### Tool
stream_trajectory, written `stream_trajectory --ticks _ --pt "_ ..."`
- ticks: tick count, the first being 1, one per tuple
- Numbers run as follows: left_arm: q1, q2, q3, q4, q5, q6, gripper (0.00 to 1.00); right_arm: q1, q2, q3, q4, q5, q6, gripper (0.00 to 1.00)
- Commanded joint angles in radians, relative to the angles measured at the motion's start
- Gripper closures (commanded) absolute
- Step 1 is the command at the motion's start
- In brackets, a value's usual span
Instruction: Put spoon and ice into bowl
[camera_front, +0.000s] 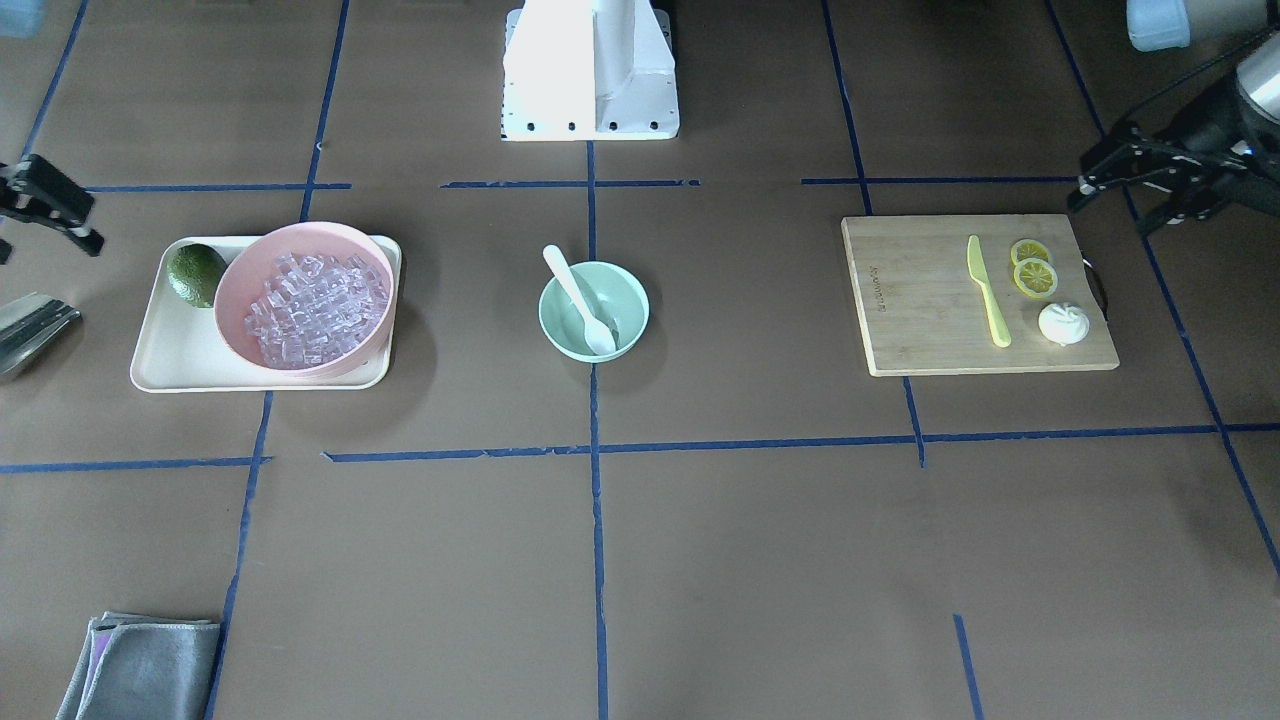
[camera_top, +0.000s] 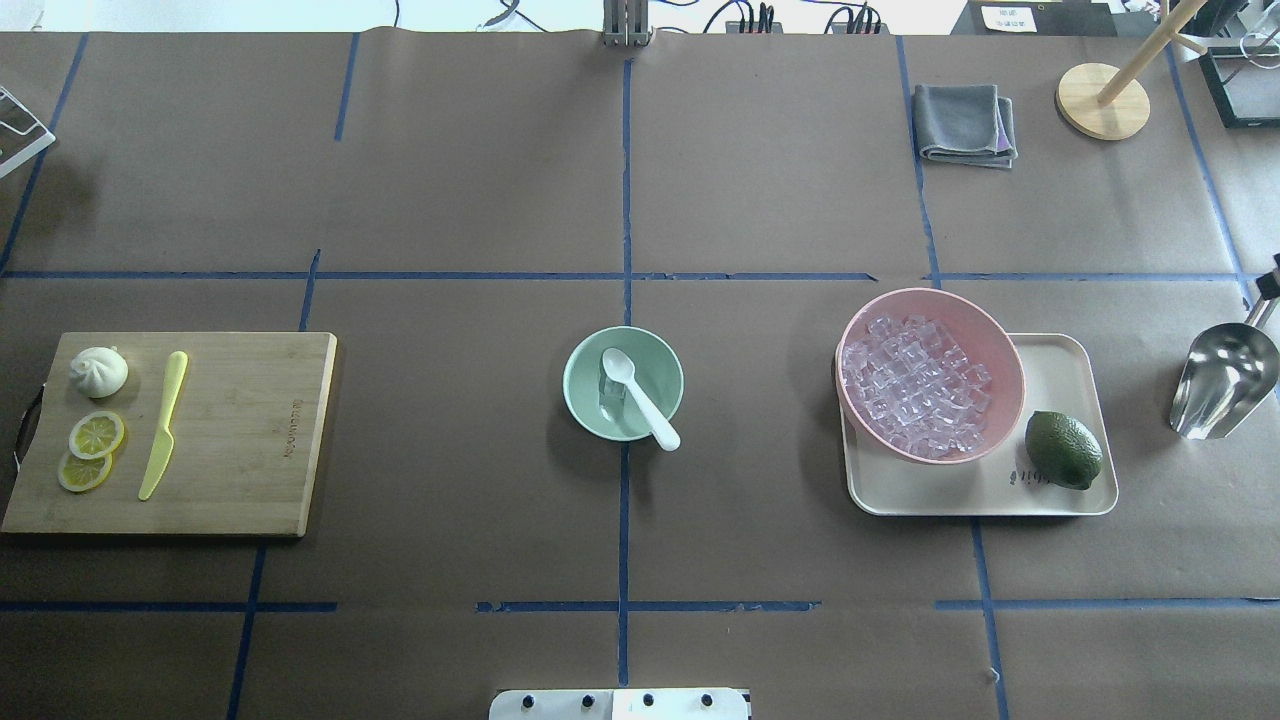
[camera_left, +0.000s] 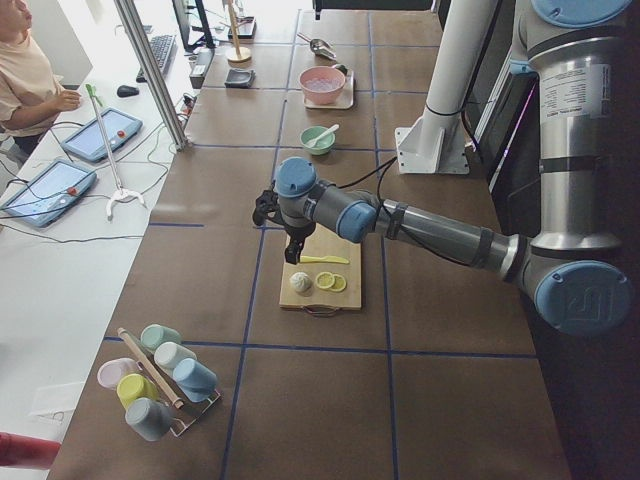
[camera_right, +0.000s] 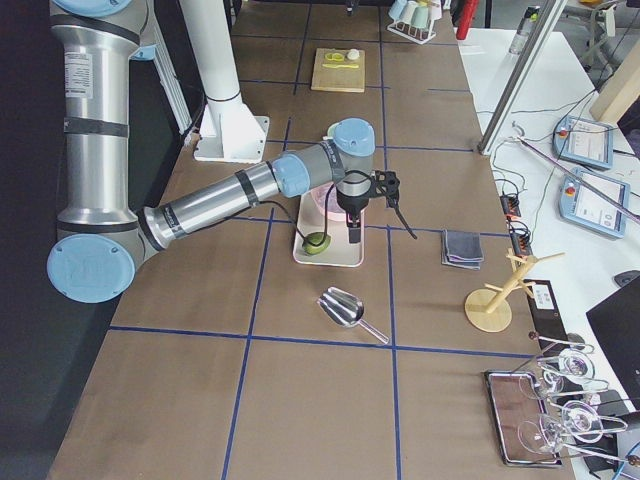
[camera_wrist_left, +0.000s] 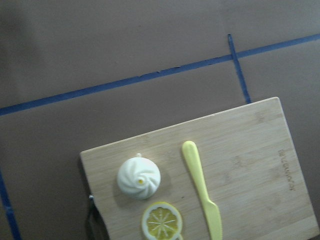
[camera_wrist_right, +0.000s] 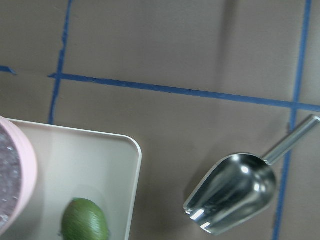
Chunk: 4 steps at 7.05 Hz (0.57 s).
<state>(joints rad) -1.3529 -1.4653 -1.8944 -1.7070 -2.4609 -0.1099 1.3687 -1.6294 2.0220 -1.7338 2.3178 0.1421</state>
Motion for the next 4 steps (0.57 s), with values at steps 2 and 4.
stream_trajectory --ticks 2,4 --pt "-0.138 -0.021 0.142 0.066 0.031 0.251 0.01 0.186 -0.010 -0.144 -0.148 -0.008 -0.451 0.00" --pt "-0.161 -0.039 0.185 0.155 0.023 0.268 0.01 0.197 -0.030 -0.216 -0.135 -0.041 -0.478 0.00"
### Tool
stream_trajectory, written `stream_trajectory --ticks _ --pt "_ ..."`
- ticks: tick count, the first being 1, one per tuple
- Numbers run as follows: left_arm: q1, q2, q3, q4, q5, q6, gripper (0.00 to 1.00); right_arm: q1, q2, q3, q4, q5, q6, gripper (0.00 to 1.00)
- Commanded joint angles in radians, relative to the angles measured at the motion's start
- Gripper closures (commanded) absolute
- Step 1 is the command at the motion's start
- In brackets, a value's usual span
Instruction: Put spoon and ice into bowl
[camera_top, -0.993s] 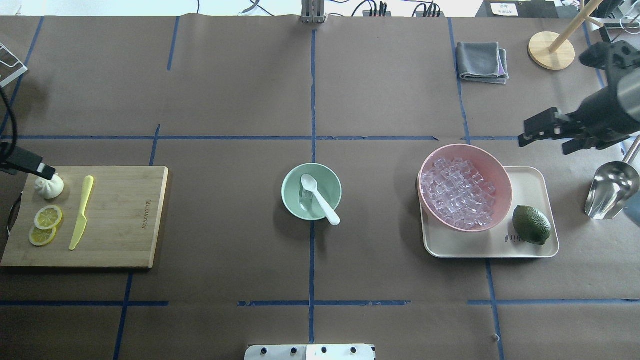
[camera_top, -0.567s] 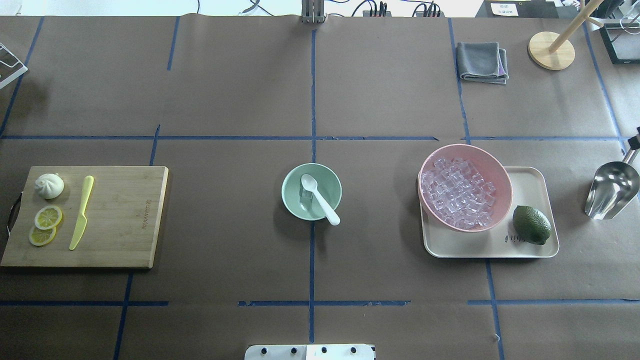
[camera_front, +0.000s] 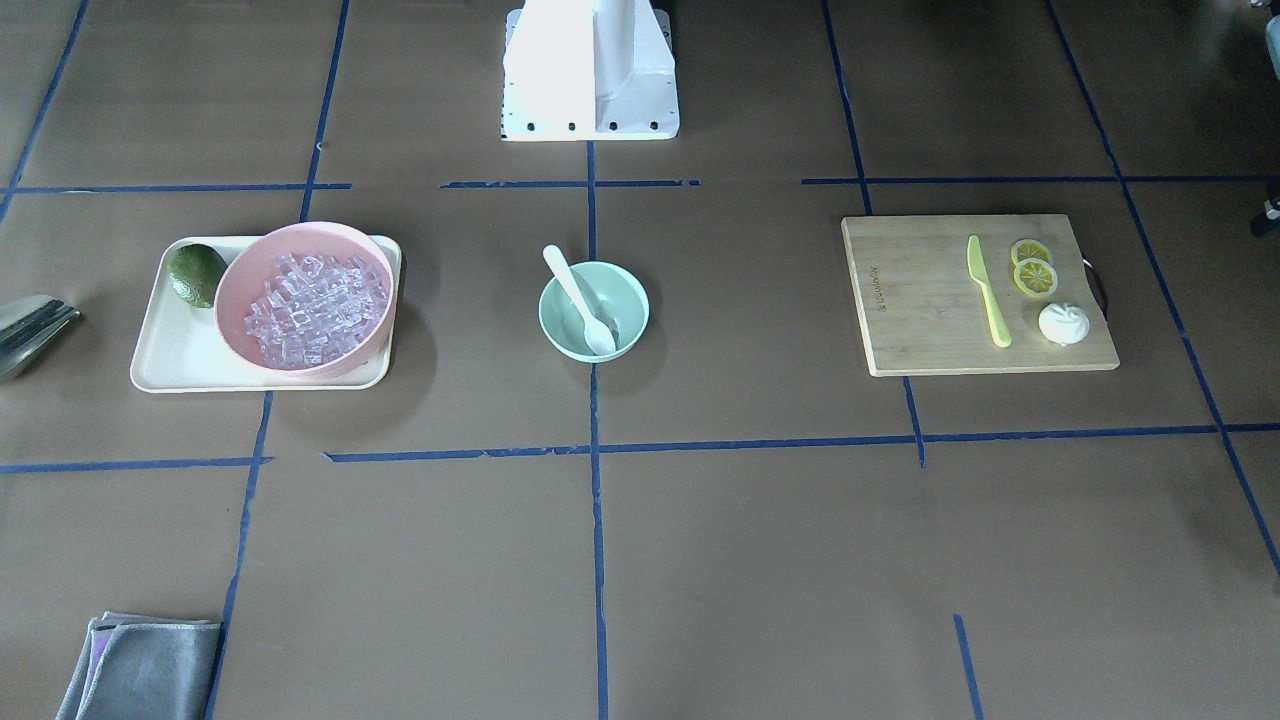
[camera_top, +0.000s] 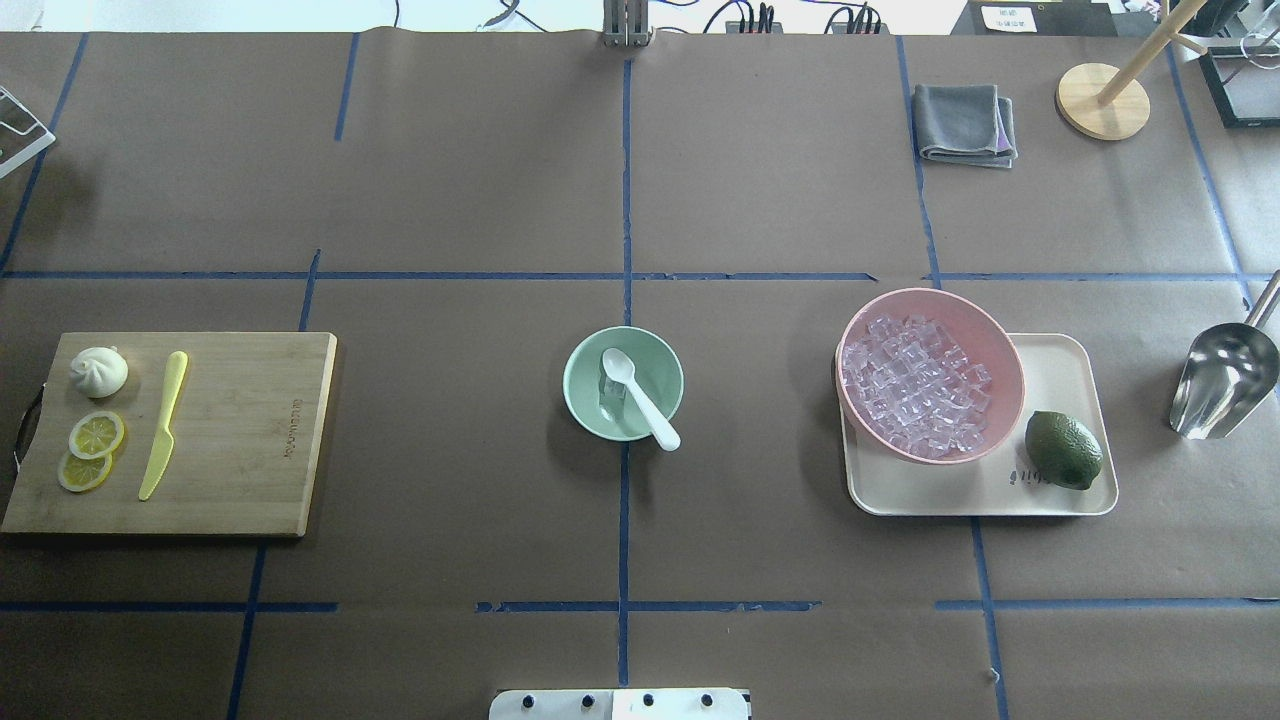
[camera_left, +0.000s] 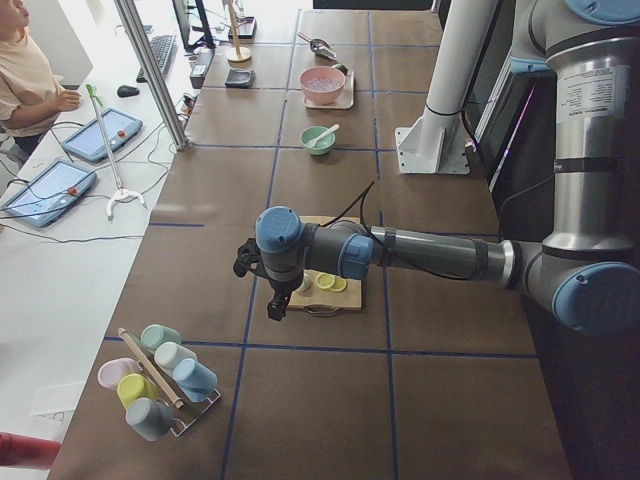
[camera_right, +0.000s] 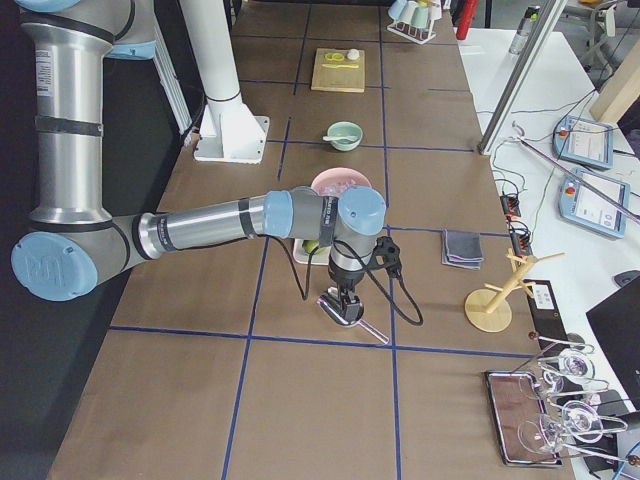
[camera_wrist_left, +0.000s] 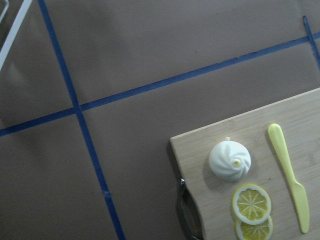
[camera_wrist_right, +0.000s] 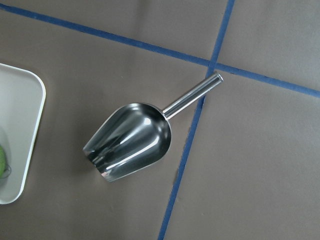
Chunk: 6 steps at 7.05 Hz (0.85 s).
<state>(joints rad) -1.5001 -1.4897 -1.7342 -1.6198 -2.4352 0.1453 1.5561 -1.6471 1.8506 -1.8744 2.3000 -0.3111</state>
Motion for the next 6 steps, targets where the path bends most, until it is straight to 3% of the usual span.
stream_trajectory --ticks 1,6 --pt "-0.018 -0.065 0.018 0.207 -0.001 0.014 0.00 0.010 -0.016 -0.051 0.006 -0.060 -0.023 0.00" --pt "-0.019 -0.015 0.021 0.212 0.001 0.017 0.00 0.010 -0.019 -0.089 -0.003 0.031 -0.003 0.00"
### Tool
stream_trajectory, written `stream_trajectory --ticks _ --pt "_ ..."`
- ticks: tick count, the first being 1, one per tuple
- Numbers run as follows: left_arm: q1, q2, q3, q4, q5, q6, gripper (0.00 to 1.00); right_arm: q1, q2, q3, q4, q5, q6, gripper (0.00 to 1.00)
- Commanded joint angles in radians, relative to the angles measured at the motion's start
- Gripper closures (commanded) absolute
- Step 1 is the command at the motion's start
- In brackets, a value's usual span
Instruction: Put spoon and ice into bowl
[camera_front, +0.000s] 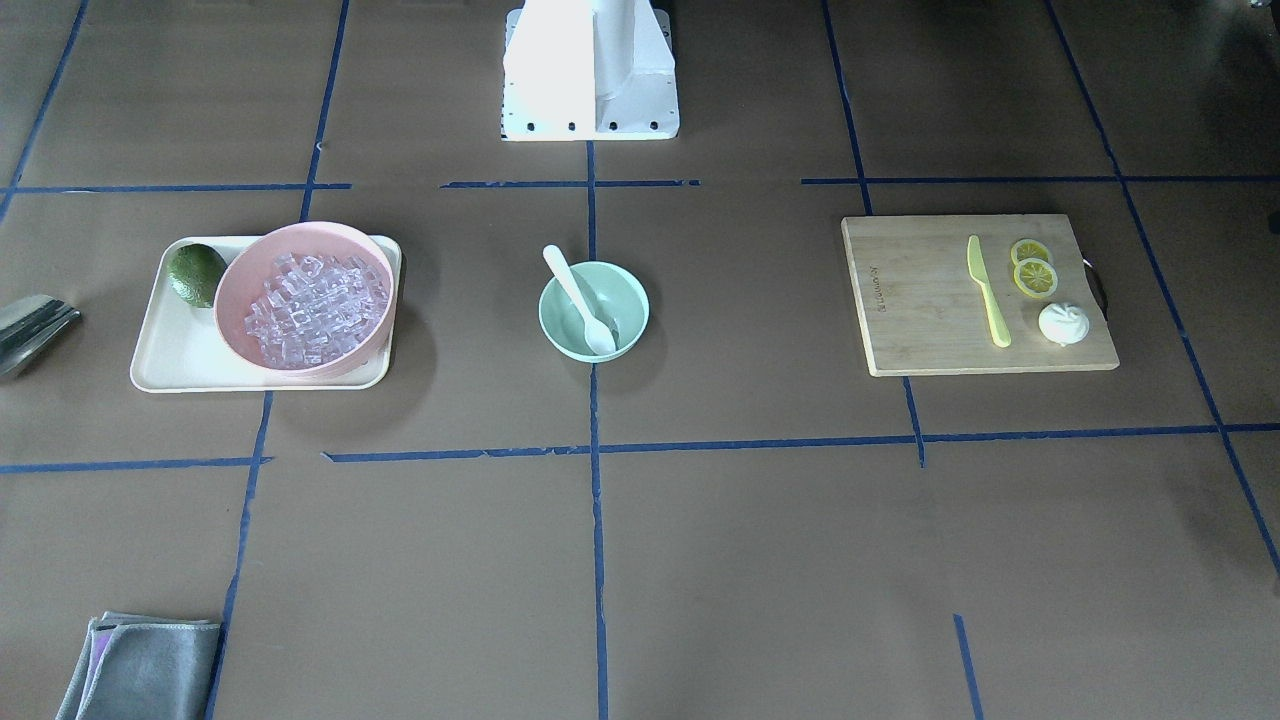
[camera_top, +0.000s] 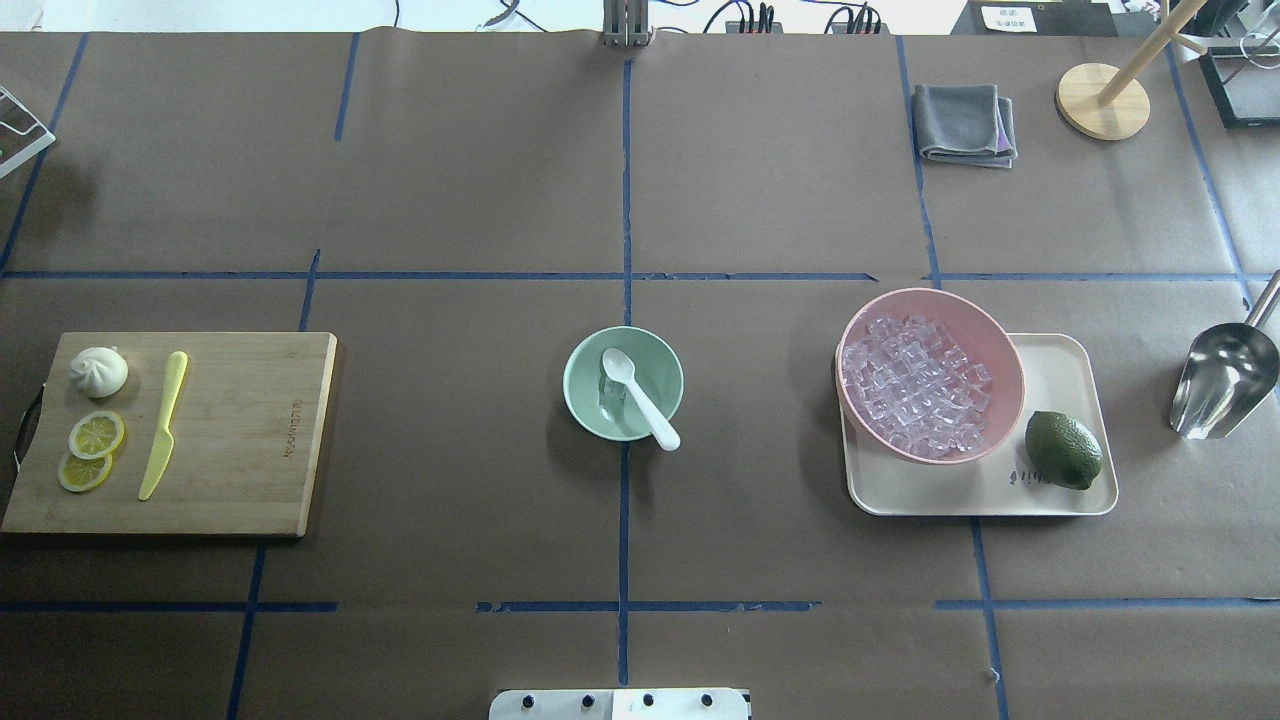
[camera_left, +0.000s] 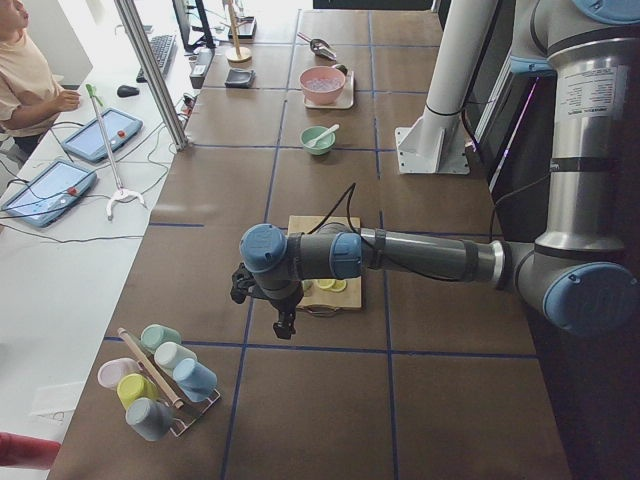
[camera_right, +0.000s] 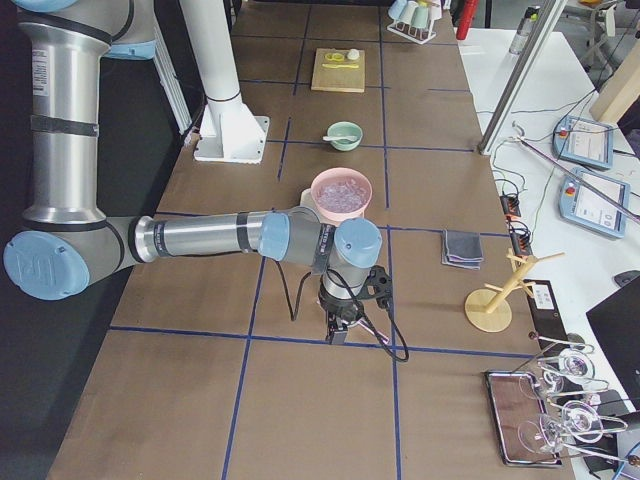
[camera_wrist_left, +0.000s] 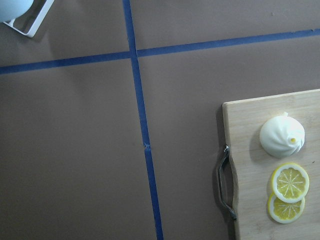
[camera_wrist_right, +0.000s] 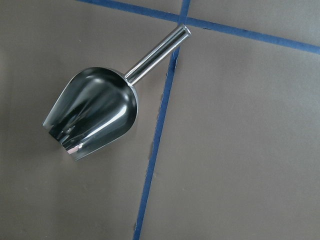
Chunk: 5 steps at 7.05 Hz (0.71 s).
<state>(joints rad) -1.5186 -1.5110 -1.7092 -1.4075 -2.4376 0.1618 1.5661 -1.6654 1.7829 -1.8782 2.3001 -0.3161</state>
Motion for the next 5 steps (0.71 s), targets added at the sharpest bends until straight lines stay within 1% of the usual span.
stream_trajectory --ticks 1,3,4,5 --pt "0.000 0.005 -0.013 -0.001 0.006 -0.001 0.00 0.000 0.000 -0.031 0.004 0.047 0.002 0.00" --pt "0.000 0.011 -0.009 -0.001 -0.004 -0.008 0.00 0.000 0.000 -0.028 0.008 0.053 0.002 0.00" --pt "0.000 0.040 -0.019 -0.002 -0.005 -0.002 0.00 0.000 0.001 -0.028 0.008 0.052 0.002 0.00" --pt "0.000 0.037 -0.020 -0.008 0.005 -0.005 0.00 0.000 0.003 -0.028 0.008 0.051 0.002 0.00"
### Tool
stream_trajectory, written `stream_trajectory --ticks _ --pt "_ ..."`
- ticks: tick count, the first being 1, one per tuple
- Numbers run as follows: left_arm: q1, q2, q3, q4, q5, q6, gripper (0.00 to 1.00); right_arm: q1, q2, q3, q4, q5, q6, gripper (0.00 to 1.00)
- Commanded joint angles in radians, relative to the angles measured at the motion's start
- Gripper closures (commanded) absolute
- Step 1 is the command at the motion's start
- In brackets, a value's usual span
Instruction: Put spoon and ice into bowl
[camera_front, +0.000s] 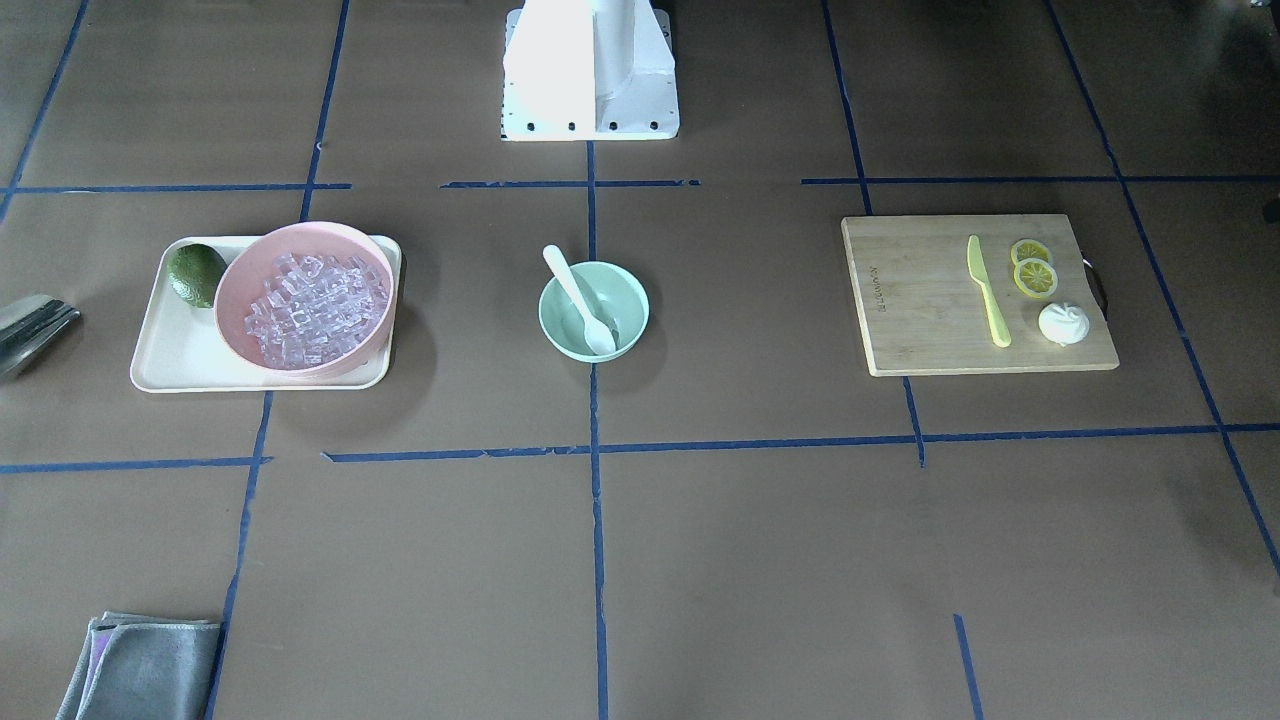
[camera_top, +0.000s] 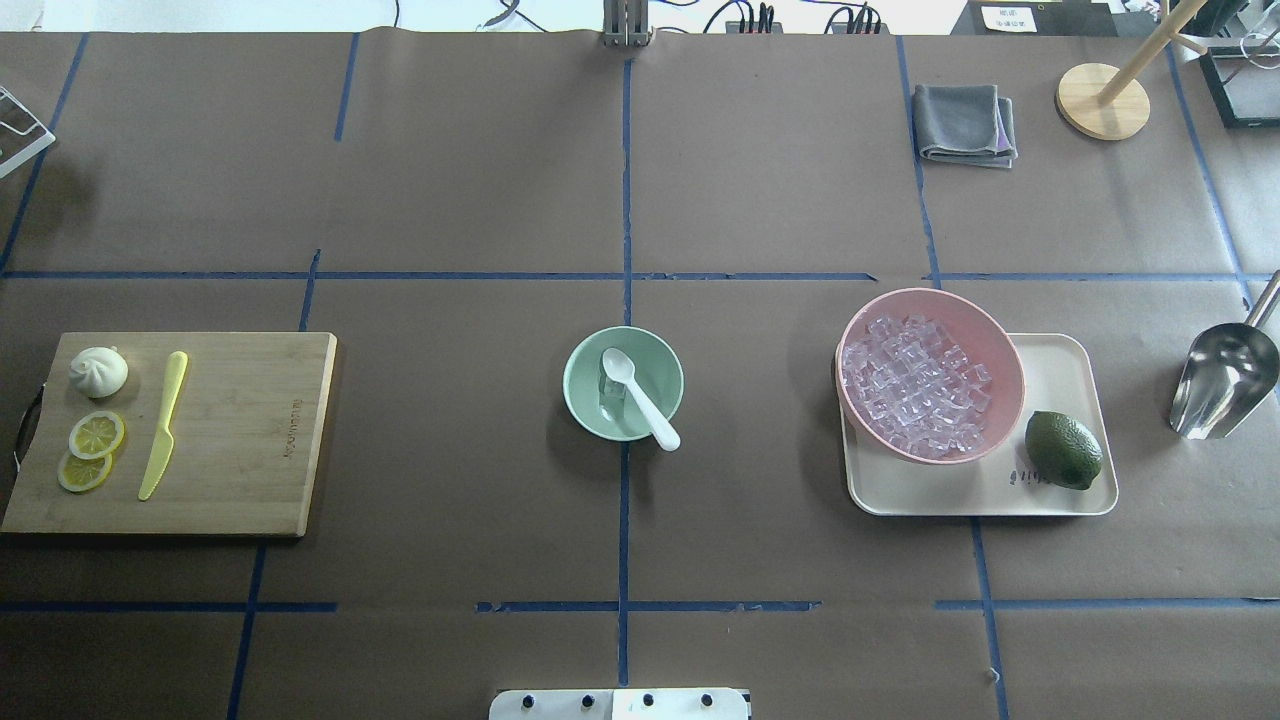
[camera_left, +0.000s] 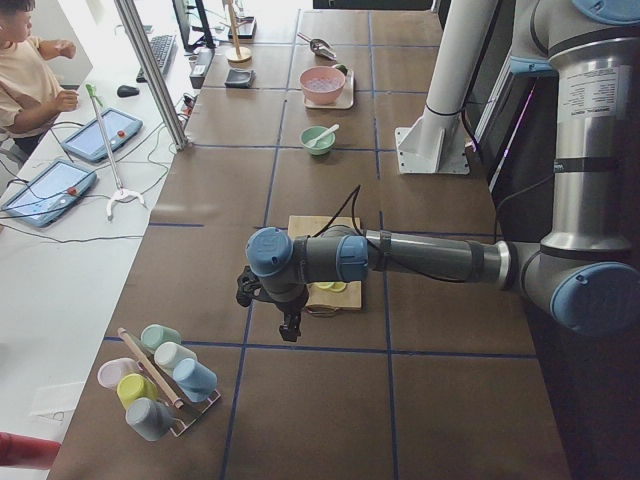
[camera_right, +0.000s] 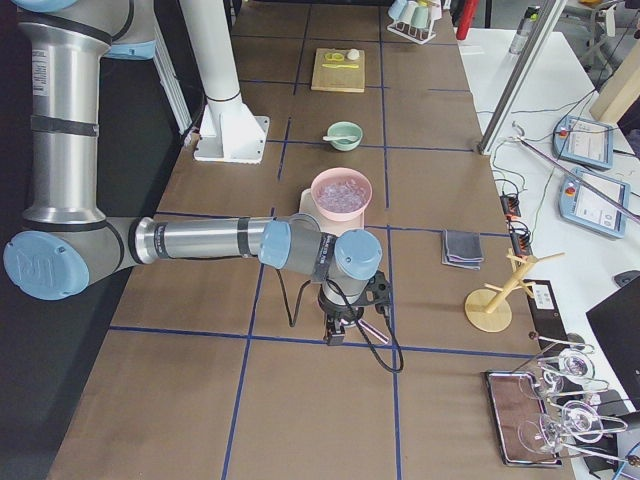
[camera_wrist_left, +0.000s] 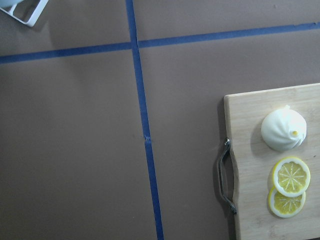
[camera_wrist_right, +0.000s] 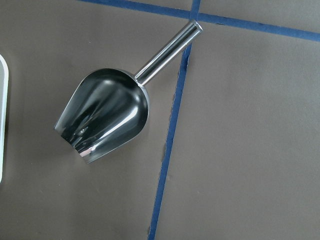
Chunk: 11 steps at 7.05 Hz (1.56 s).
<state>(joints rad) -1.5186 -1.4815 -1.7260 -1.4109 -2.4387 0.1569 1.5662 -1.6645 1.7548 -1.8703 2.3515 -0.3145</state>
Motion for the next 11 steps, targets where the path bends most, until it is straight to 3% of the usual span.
stream_trajectory --ticks 1,11 --pt "0.000 0.007 -0.016 -0.003 0.009 0.000 0.00 0.000 0.002 0.003 0.002 0.000 0.000 0.00" --pt "0.000 0.010 -0.018 -0.003 0.010 0.000 0.00 0.003 0.005 0.009 0.102 0.000 0.244 0.00"
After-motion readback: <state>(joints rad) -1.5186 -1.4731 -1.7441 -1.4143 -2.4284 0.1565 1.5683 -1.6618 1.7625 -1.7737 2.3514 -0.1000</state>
